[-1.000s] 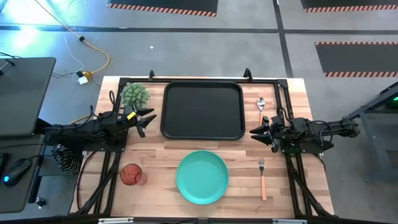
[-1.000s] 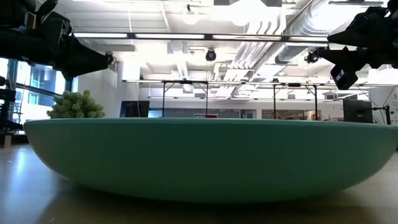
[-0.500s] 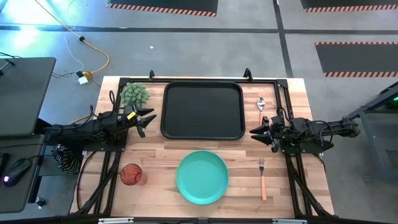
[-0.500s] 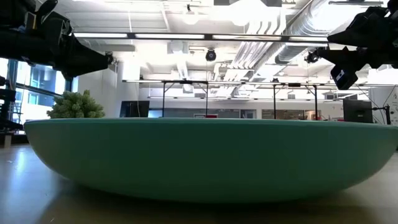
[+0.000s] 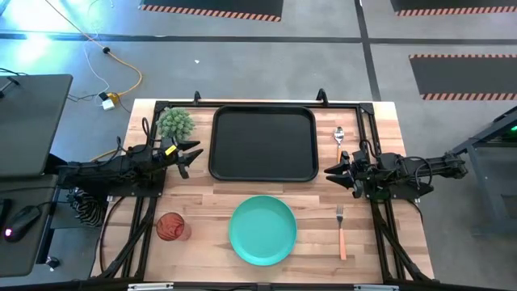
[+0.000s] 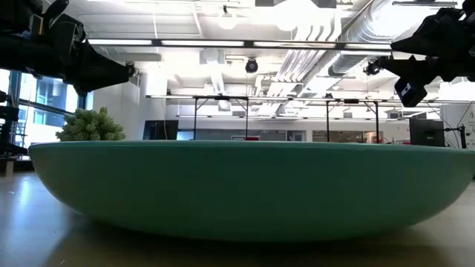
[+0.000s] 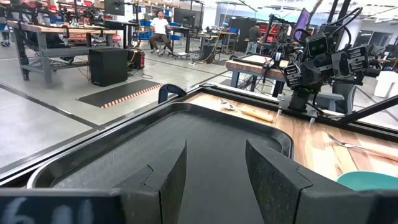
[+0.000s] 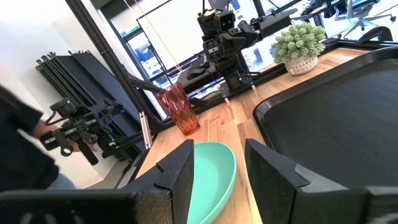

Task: Pick and place plate/cup/fork/spoon on tray

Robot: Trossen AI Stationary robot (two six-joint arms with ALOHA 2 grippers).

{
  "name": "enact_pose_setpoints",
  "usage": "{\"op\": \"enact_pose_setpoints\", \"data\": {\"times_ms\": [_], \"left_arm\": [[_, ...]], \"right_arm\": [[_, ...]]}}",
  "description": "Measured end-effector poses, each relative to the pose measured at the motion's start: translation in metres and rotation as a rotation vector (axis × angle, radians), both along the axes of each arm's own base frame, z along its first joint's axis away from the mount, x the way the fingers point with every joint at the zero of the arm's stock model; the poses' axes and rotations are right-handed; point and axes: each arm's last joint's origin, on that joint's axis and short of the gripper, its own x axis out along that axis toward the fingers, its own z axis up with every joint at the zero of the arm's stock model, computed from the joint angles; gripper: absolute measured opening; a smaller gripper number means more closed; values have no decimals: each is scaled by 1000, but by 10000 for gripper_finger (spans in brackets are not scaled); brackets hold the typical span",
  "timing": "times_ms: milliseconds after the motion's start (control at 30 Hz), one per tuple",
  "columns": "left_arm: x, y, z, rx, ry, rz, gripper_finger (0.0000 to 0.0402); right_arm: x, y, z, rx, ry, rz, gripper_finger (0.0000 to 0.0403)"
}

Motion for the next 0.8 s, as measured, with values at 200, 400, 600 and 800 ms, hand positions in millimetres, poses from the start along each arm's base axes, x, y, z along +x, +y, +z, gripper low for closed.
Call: {"op": "enact_pose_setpoints", "data": {"times_ms": [200,400,600,800], "left_arm": [[0,0,0,-1,0,0,156],[0,0,0,-1,-2,0,156],[0,0,2,1,-22,1,156],[0,0,8,6,-90,15,156]], "right_arm": [[0,0,0,0,0,0,135],[0,0,0,0,0,0,135],[0,0,0,0,0,0,135],[0,0,0,0,0,0,135]]}}
